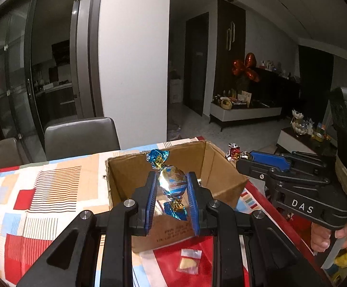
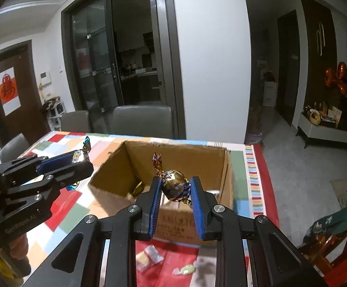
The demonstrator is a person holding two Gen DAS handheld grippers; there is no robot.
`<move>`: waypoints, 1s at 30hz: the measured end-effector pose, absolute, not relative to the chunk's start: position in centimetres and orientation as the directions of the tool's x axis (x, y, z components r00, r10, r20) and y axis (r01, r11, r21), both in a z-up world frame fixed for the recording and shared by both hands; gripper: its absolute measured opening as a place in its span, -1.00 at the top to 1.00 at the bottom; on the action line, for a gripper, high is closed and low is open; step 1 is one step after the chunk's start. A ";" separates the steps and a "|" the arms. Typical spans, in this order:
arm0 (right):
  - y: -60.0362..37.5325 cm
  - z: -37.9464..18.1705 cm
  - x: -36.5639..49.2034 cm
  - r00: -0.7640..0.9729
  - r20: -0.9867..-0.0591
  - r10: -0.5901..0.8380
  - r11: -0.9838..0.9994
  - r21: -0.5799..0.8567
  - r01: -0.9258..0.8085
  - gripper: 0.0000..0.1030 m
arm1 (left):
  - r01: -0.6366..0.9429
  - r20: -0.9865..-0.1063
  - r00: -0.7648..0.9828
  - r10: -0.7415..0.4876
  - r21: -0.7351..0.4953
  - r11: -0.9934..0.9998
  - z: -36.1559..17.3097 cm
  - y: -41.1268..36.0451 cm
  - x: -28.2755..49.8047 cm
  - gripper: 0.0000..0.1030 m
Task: Organize snacks
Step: 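Lift both candies over the box and open both tools to drop them, then withdraw both tools from the box toward the cheese packet and green candy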
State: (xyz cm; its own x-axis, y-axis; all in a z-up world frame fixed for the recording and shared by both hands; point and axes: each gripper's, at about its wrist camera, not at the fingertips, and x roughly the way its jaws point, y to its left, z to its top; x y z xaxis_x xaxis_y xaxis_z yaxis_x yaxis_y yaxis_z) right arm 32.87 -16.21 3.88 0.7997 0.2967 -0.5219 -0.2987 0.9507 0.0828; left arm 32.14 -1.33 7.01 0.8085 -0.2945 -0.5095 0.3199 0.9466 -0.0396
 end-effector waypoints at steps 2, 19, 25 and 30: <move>-16.0 3.8 33.8 0.802 -0.524 0.287 0.953 0.076 -0.292 0.50 | 0.314 -0.525 0.799 -0.294 -0.053 0.948 6.9 -1.3 33.2 0.51; -16.4 2.1 35.7 0.811 -0.543 0.216 0.976 0.085 -0.203 0.01 | 0.280 -0.550 0.801 -0.236 -0.003 0.960 6.0 -1.6 34.6 -0.19; -16.3 1.8 32.6 0.830 -0.517 0.211 0.976 0.068 -0.206 0.01 | 0.304 -0.509 0.826 -0.242 0.040 0.952 6.0 -2.1 31.4 -0.19; -16.8 0.4 30.5 0.825 -0.519 0.225 0.974 0.112 -0.196 0.01 | 0.330 -0.486 0.833 -0.264 0.053 0.943 5.2 -2.3 28.8 -0.19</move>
State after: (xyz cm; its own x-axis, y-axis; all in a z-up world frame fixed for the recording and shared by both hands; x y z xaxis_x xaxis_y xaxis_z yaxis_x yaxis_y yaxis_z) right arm 30.52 -16.84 0.35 0.8246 0.2251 -0.5190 -0.1956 0.9743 0.1117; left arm 28.76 -2.26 5.24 0.8331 -0.2639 -0.4861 0.3298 0.9425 0.0535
